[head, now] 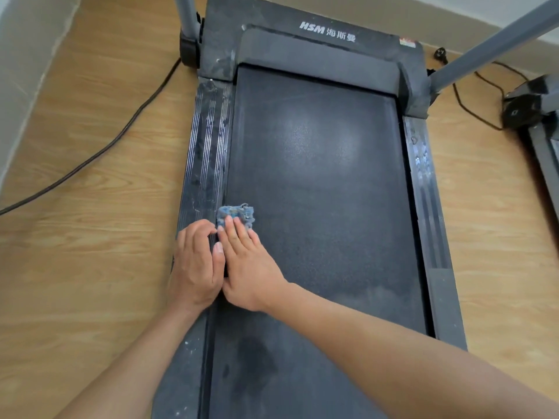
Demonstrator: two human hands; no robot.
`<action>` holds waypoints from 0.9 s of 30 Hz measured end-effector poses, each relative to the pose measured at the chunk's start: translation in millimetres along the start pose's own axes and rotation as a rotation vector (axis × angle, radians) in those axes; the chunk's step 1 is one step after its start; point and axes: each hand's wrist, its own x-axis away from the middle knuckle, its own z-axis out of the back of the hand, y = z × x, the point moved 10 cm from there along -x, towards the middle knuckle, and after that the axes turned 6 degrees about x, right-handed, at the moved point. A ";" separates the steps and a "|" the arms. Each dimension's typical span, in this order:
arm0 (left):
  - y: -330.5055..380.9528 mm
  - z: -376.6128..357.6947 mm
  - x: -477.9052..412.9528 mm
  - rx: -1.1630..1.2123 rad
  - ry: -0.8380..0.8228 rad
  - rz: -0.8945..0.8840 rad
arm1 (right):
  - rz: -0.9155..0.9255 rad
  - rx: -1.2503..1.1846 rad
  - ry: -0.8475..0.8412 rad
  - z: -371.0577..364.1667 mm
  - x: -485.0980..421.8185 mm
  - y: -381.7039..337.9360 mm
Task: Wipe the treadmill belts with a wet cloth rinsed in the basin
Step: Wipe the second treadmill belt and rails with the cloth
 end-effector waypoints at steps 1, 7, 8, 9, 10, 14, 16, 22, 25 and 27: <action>1.0 0.1 -0.6 0.000 0.004 -0.009 | 0.001 0.076 -0.001 1.4 0.5 1.1; 5.5 -2.8 1.7 -0.031 -0.006 -0.048 | -0.152 0.200 -0.155 -4.6 52.1 79.0; 4.7 -3.0 2.3 -0.027 -0.006 -0.049 | -0.203 0.211 -0.180 -6.7 69.9 104.5; 4.3 -3.0 2.3 -0.023 -0.006 -0.050 | -0.262 0.236 -0.211 -9.2 90.2 134.4; 4.1 -3.0 2.0 -0.022 -0.008 -0.050 | -0.334 0.263 -0.252 -11.2 113.3 167.3; 3.9 -4.5 1.5 -0.011 -0.020 -0.040 | -0.643 0.185 -0.429 -17.3 205.8 284.0; 2.0 -6.3 1.5 -0.015 -0.043 -0.015 | -0.725 0.076 -0.405 -17.7 219.2 303.5; 10.6 -9.8 0.5 0.011 -0.184 -0.003 | -0.669 -0.232 -0.144 -12.8 168.2 244.0; 9.5 -5.6 0.3 0.046 -0.184 0.018 | -0.473 -0.311 -0.067 -4.4 133.4 176.7; 9.5 -4.3 -0.6 0.061 -0.170 0.015 | -0.323 -0.340 -0.038 0.7 106.7 123.7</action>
